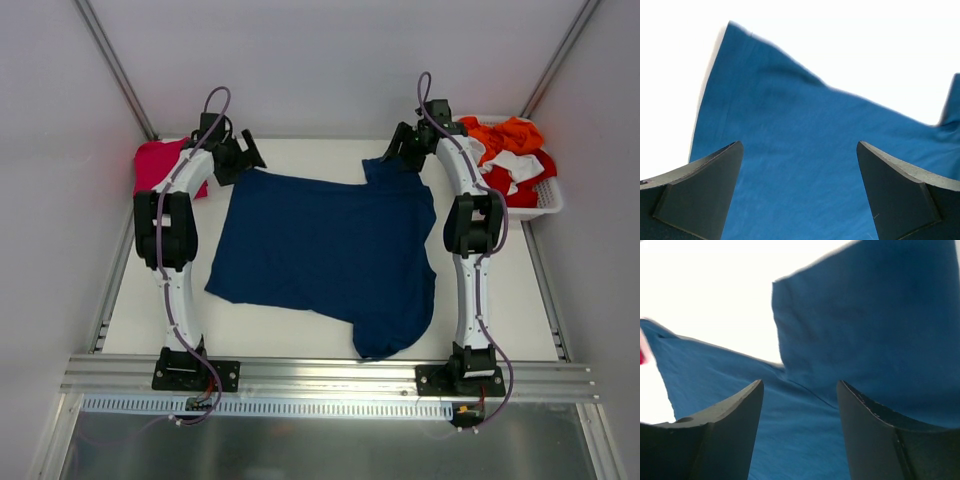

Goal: Fold and stack the t-shirts
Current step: Flatten out the tshirt

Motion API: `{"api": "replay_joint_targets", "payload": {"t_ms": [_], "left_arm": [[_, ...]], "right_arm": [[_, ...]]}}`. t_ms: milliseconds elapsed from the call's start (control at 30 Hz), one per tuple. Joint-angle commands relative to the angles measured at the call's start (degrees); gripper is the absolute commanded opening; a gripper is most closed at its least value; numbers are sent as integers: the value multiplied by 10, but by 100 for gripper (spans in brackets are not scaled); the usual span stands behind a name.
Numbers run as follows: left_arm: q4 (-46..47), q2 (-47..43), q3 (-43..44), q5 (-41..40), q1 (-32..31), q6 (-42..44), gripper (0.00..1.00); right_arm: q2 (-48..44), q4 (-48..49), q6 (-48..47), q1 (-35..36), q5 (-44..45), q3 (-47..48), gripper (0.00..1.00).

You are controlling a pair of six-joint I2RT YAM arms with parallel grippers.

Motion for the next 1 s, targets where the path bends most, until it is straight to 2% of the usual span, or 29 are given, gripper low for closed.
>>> {"api": "replay_joint_targets", "payload": {"t_ms": [0, 167, 300, 333, 433, 533, 667, 867, 967], "left_arm": [[3, 38, 50, 81, 14, -25, 98], [4, 57, 58, 78, 15, -8, 98], [4, 32, 0, 51, 14, -18, 98], [11, 22, -35, 36, 14, -20, 98], [22, -8, -67, 9, 7, 0, 98], [21, -6, -57, -1, 5, 2, 98], [22, 0, -49, 1, 5, 0, 98], [22, 9, -22, -9, 3, 2, 98], [22, 28, 37, -32, -5, 22, 96]], "right_arm": [[-19, 54, 21, 3, -36, 12, 64], [-28, 17, 0, 6, 6, 7, 65], [-62, -7, -31, 13, 15, -61, 63], [-87, -6, -41, 18, 22, -107, 62], [-118, -5, -74, 38, 112, -160, 62], [-84, -33, -78, 43, 132, -131, 62], [-25, -84, -75, 44, 129, -23, 62], [-24, -62, -60, 44, 139, -27, 63], [-33, -57, -52, 46, 131, -30, 63]]}}
